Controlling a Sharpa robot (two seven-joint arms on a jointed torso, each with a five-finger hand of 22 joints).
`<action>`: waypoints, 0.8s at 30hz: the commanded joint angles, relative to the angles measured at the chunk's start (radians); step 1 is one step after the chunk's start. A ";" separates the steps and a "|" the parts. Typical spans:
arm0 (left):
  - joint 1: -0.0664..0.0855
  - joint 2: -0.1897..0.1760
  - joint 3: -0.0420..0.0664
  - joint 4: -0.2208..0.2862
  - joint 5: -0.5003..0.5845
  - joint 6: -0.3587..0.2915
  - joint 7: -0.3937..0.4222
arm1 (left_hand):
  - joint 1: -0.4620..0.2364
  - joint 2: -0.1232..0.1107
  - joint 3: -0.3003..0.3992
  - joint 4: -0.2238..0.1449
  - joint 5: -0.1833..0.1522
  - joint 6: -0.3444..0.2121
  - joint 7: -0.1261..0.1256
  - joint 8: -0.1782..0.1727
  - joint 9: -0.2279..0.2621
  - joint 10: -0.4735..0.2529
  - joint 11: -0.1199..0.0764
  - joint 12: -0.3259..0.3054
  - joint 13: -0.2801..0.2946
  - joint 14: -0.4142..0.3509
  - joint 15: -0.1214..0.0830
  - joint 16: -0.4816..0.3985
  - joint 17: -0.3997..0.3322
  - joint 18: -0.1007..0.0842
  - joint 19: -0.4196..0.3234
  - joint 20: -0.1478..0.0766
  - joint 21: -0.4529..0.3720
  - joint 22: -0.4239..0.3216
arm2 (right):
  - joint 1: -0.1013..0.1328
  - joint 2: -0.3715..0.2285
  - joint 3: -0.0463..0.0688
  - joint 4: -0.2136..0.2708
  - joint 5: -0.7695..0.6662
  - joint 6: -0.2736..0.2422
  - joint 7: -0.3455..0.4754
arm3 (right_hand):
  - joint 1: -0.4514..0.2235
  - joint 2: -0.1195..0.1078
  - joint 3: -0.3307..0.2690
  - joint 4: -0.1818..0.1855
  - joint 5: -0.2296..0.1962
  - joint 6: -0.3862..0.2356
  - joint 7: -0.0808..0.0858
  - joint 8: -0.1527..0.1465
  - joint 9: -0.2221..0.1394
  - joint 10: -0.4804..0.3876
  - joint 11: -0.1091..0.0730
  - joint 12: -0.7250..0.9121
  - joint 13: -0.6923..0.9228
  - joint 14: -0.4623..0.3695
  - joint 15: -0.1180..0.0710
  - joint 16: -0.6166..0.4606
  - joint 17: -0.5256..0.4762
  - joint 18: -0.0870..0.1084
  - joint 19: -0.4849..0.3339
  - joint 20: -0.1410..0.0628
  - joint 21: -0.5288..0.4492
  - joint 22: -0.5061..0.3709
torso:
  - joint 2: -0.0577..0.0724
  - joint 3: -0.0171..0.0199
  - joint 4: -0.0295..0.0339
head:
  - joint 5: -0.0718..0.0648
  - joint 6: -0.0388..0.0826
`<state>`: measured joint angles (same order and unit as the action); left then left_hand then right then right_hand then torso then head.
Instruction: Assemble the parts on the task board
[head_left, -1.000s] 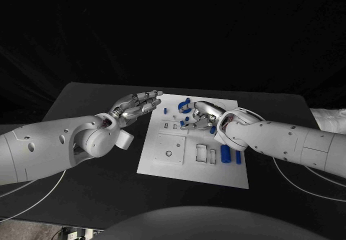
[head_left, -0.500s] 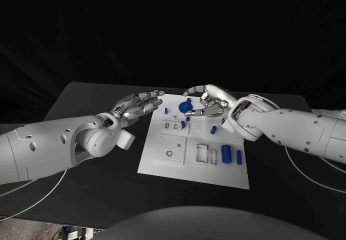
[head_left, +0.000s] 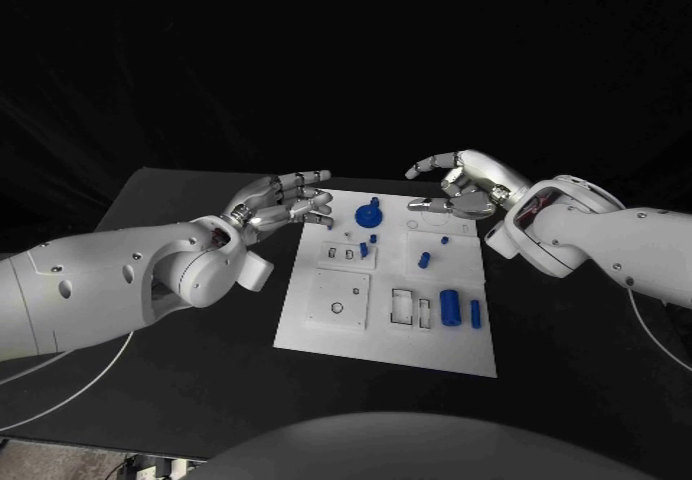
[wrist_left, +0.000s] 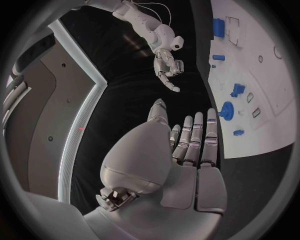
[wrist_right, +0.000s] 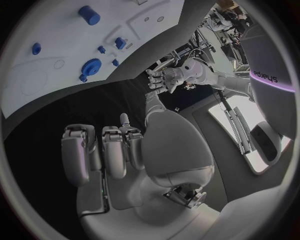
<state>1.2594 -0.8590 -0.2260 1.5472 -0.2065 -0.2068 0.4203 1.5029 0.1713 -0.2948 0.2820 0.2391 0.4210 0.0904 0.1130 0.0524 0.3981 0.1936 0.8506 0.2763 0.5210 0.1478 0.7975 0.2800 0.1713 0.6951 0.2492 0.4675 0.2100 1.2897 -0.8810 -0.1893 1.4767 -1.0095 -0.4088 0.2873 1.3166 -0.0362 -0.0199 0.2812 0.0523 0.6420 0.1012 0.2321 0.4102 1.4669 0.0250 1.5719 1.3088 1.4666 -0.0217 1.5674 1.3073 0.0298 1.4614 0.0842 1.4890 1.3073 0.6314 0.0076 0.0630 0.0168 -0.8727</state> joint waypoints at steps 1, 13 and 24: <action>0.032 0.014 0.003 -0.021 -0.246 -0.054 -0.084 | -0.024 0.003 -0.026 0.008 -0.033 -0.001 0.001 -0.002 -0.001 0.009 -0.005 0.207 0.115 0.075 -0.005 0.229 0.120 0.008 0.181 -0.010 0.131 0.064 | 0.001 -0.022 -0.003 0.021 0.026 0.033 -0.012 | 0.008 0.007 0.000 -0.005 0.008 0.013 0.000 0.006 -0.004 0.104 -0.005 -0.001 0.262 0.104 -0.007 0.003 0.264 -0.007 0.041 0.000 0.006 0.234 | -0.011 0.0168 -0.0185 | 0.012 0.000; 0.179 0.112 0.003 -0.118 -0.674 0.237 -0.676 | -0.227 -0.001 -0.119 0.003 -0.180 0.302 0.046 0.194 0.047 1.170 -0.128 0.720 1.292 1.044 -0.126 0.773 1.284 -0.082 0.535 -0.129 0.887 0.900 | 0.002 -0.039 -0.013 0.034 0.014 0.078 -0.032 | 0.035 0.031 -0.001 -0.016 0.030 0.033 0.006 0.006 -0.019 0.104 -0.001 -0.001 0.262 0.104 -0.005 0.003 0.264 -0.008 0.044 0.002 0.010 0.235 | -0.036 0.0475 -0.0583 | 0.044 0.000; 0.198 0.269 0.004 -0.238 -0.861 0.504 -1.007 | -0.472 0.014 -0.141 0.009 -0.170 0.589 0.001 0.309 0.124 1.173 -0.161 0.720 1.294 1.050 -0.158 0.773 1.291 -0.158 0.831 -0.147 1.087 1.309 | -0.002 -0.074 -0.022 0.038 0.006 0.113 -0.048 | 0.048 0.046 -0.004 -0.023 0.058 0.049 0.014 0.007 -0.028 0.104 0.006 -0.001 0.262 0.104 0.000 0.003 0.264 -0.005 0.033 0.006 -0.002 0.230 | -0.039 0.0488 -0.0728 | 0.044 0.000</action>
<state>1.4552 -0.6052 -0.2230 1.3197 -1.0211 0.1508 -0.4065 1.0377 0.1827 -0.4353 0.2894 0.0638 1.0027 0.0929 0.4183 0.1741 1.4671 0.0385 1.5691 1.3081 1.4656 -0.0021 1.5684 1.3081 0.0302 1.4632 0.1050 1.5493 1.3081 1.2894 -0.9504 -0.2109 1.5114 -0.9938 -0.3354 0.2532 1.3594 0.0065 -0.0205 0.2618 0.1058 0.6829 0.1160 0.2358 0.3833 1.4668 0.0251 1.5719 1.3090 1.4666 -0.0216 1.5673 1.3079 0.0299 1.4632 0.0861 1.4889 1.3080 0.5930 0.0559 -0.0056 0.0634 -0.8727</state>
